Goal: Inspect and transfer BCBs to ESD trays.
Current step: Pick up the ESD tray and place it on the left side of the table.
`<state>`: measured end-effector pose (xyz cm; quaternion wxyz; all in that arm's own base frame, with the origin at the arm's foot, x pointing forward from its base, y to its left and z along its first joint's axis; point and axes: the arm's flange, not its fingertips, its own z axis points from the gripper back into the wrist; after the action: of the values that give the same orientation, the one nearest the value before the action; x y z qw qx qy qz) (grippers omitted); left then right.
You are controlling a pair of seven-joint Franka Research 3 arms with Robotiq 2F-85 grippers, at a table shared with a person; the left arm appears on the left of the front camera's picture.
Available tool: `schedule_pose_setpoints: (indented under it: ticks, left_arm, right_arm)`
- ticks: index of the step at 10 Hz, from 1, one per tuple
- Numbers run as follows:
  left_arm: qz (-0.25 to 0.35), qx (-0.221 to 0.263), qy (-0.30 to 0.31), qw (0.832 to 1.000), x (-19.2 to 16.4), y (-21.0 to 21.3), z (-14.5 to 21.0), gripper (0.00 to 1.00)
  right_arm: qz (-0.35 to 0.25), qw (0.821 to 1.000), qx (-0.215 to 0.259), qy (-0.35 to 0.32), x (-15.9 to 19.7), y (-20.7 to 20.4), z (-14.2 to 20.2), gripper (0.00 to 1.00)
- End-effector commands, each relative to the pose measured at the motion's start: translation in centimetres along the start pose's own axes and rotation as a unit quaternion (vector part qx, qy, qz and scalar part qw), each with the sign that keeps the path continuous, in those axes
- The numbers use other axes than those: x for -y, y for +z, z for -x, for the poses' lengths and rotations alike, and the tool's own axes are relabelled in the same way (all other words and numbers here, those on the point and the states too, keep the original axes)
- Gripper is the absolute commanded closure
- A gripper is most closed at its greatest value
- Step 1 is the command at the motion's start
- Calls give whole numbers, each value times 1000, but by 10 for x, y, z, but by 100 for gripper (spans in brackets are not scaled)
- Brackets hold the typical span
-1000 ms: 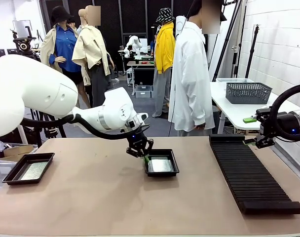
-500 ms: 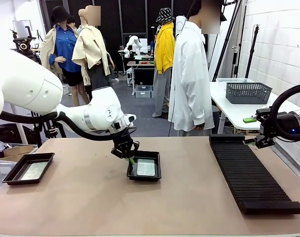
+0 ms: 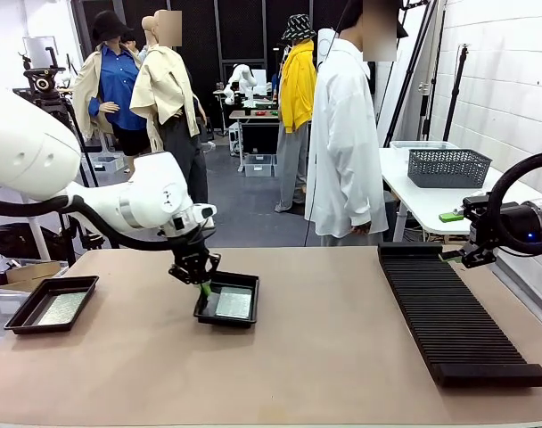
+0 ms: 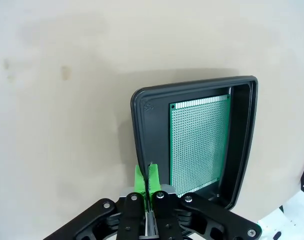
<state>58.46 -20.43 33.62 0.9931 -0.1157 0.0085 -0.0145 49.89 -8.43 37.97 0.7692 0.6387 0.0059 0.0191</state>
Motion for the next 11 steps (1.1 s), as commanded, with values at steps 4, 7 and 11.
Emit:
schedule_pose_setpoints:
  ticks: [4, 7, 11]
  left_arm:
    - [19, -11, -60, 998, -55, 25, 23, 100]
    - [16, -7, -60, 998, -87, 34, 24, 100]
    - [36, -24, -14, 999, -148, 43, 2, 100]
  right_arm:
    - [3, 1000, 3, 1, -1, -1, 1, 0]
    - [3, 1000, 3, 1, -1, -1, 1, 0]
    - [3, 1000, 3, 1, -1, -1, 1, 0]
